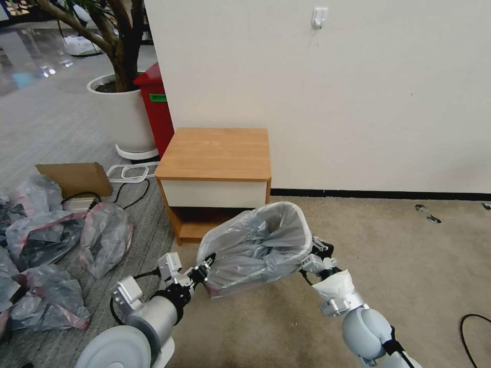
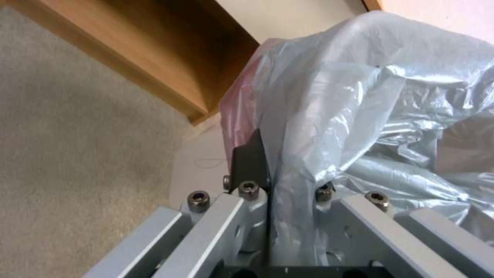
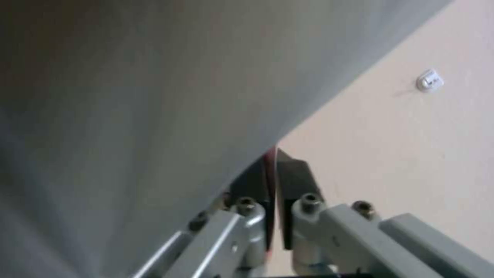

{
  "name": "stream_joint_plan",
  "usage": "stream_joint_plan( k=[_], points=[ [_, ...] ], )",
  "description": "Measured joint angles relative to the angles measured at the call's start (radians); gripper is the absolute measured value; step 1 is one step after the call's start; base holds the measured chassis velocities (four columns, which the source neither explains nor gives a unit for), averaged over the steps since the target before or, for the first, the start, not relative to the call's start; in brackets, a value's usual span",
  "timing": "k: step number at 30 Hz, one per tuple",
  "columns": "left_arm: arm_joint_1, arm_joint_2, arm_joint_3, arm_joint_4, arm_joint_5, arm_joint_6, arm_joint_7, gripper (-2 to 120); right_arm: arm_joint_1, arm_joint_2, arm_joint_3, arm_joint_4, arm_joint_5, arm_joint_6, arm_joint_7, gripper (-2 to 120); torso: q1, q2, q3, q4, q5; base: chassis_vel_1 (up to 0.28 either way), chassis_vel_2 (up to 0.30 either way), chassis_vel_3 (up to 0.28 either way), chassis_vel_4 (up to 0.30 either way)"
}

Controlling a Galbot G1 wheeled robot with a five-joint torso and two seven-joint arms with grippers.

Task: Pick up the garbage bag from the table and place it over the trash can.

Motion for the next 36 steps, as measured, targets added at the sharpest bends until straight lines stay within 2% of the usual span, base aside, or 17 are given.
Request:
stream_joint_plan(
  k=[13,16,18,20,22,24,26,30,31,34,36],
  points=[
    [-0.004,0.003,-0.011,-0.001,-0.004,0.000,0.000,3,0.001,-0.009,0.013,-0.014,-0.023,0.001,0.000,17,0.000,0.000,0.000,0.0001,0.0001,0.000,0.000,0.000,0.000],
    [-0.016,0.019,-0.025,0.016,-0.004,0.001,-0.006,0,-0.017,-0.010,0.011,0.011,0.008,-0.003,0.001,34,0.000,0.000,0.000,0.0001,-0.0001,0.000,0.000,0.000,0.000],
    [-0.019,0.021,-0.029,0.019,-0.005,0.001,-0.008,0,-0.023,-0.010,0.011,0.017,0.012,-0.003,0.001,37,0.000,0.000,0.000,0.0001,-0.0001,0.000,0.000,0.000,0.000],
    [-0.030,0.023,-0.044,0.031,-0.013,0.002,-0.019,0,-0.038,-0.008,0.015,0.032,0.025,0.003,-0.001,48,0.000,0.000,0.000,0.0001,0.0000,0.000,0.000,0.000,0.000],
    [-0.031,0.023,-0.046,0.033,-0.014,0.002,-0.020,0,-0.039,-0.007,0.015,0.034,0.028,0.004,-0.001,50,0.000,0.000,0.000,0.0001,-0.0001,0.000,0.000,0.000,0.000],
    [-0.039,0.027,-0.059,0.047,-0.020,0.003,-0.028,0,-0.057,-0.006,0.017,0.053,0.077,0.012,-0.013,61,0.000,0.000,0.000,0.0001,-0.0002,0.000,0.000,0.000,0.000],
    [-0.042,0.029,-0.064,0.051,-0.022,0.003,-0.030,0,-0.065,-0.006,0.017,0.059,0.104,0.014,-0.024,64,0.000,0.000,0.000,0.0001,-0.0001,0.000,0.000,0.000,0.000],
    [-0.063,0.038,-0.095,0.058,-0.053,0.003,-0.048,0,-0.101,-0.013,0.013,0.071,0.310,0.030,-0.105,84,0.000,0.000,0.000,0.0000,-0.0001,0.000,0.000,0.000,0.000],
    [-0.063,0.038,-0.095,0.058,-0.053,0.003,-0.048,0,-0.101,-0.013,0.013,0.071,0.310,0.030,-0.105,84,0.000,0.000,0.000,0.0000,-0.0001,0.000,0.000,0.000,0.000],
    [-0.069,0.045,-0.111,0.059,-0.068,0.003,-0.054,0,-0.122,-0.023,0.024,0.087,0.448,0.031,-0.150,96,0.000,0.000,0.000,0.0000,-0.0001,0.000,0.000,0.000,0.000],
    [-0.070,0.046,-0.113,0.061,-0.069,0.004,-0.054,0,-0.125,-0.025,0.027,0.093,0.479,0.031,-0.160,98,0.000,0.000,0.000,0.0000,-0.0001,0.000,0.000,0.000,0.000]
  ],
)
